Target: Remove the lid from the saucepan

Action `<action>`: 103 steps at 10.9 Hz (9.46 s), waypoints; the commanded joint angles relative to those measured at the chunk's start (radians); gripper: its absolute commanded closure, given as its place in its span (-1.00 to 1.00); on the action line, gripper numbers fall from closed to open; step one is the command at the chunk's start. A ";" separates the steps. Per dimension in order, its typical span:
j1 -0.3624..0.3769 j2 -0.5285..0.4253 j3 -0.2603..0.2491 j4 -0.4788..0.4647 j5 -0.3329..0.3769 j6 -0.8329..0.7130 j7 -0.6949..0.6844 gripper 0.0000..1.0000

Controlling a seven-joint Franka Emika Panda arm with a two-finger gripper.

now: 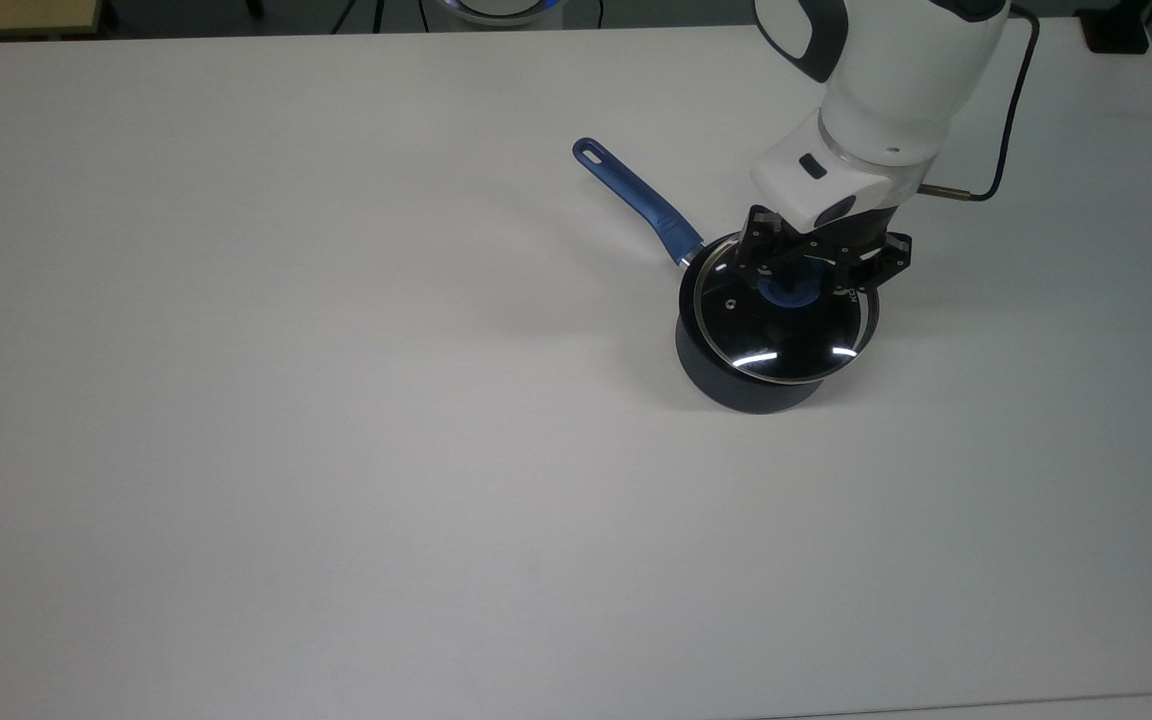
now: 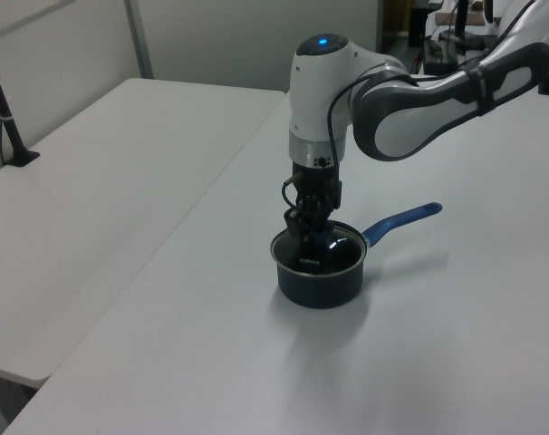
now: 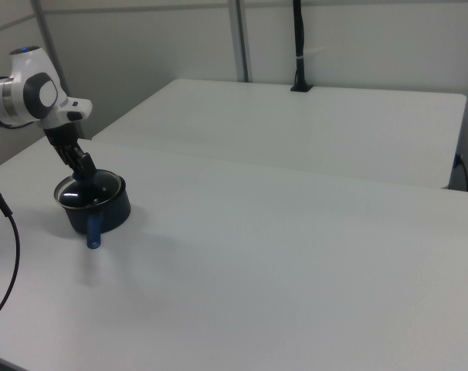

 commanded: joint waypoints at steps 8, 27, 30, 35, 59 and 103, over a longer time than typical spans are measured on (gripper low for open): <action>0.058 -0.016 -0.046 -0.005 -0.047 -0.053 0.072 1.00; 0.061 -0.106 -0.059 -0.003 -0.059 -0.186 0.192 -1.00; 0.064 -0.131 -0.050 -0.003 -0.100 -0.255 0.227 -1.00; 0.064 -0.145 -0.034 -0.048 -0.090 -0.257 0.572 -1.00; 0.023 -0.091 0.003 -0.112 -0.126 -0.125 0.658 0.00; -0.577 -0.349 0.072 -0.216 0.038 -0.268 -0.571 -1.00</action>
